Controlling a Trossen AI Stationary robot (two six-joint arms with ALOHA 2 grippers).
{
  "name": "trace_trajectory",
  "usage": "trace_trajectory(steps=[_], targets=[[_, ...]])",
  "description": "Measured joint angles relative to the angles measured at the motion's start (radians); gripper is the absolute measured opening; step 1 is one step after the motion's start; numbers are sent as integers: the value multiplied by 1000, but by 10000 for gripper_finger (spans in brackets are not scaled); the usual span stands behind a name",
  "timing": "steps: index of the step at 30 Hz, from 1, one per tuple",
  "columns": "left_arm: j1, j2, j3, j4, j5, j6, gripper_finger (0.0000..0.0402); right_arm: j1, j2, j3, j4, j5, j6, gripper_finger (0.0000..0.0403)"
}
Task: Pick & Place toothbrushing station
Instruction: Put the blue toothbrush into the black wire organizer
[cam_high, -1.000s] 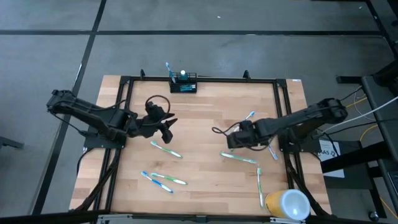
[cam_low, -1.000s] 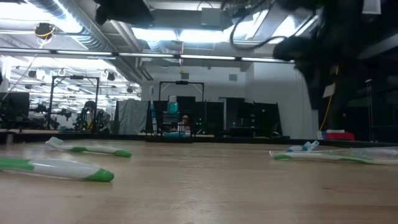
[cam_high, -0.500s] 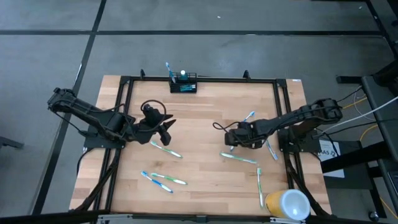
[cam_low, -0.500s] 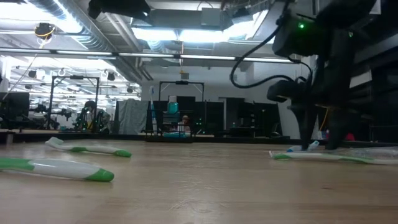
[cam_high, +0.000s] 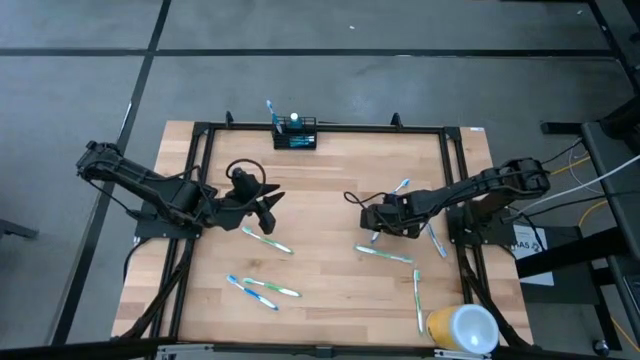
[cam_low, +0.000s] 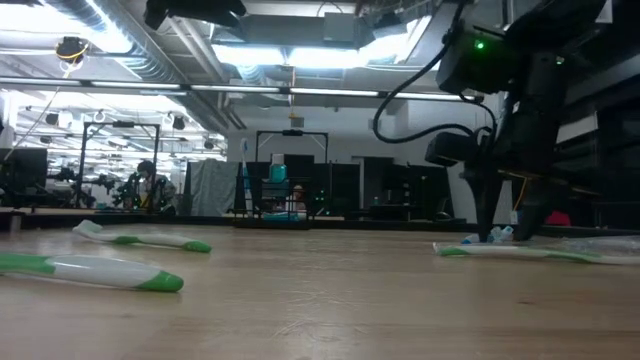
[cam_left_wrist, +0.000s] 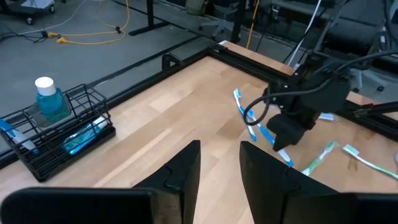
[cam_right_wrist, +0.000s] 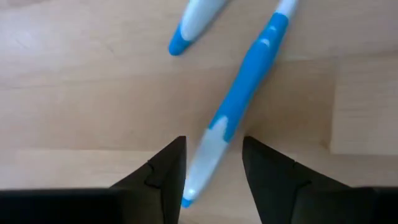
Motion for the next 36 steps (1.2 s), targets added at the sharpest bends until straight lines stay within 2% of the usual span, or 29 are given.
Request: trace_trajectory(steps=[9,17,22,25,28,33,36], targets=[[0,0,0,14,1,0,106,-8,36,4,52,14,20,124],[0,0,0,15,1,-3,106,39,38,1,54,61,23,17],[0,-26,0,1,-39,-37,106,108,42,1,70,107,26,21],[0,-48,1,-32,-78,-87,106,175,53,36,70,155,26,15],[3,-60,1,-87,-74,-164,107,240,55,94,74,174,17,15],[4,-54,1,-150,-60,-357,114,332,54,230,72,376,-126,15],[4,-38,-35,-87,-34,-406,125,358,53,315,79,450,-283,15]])
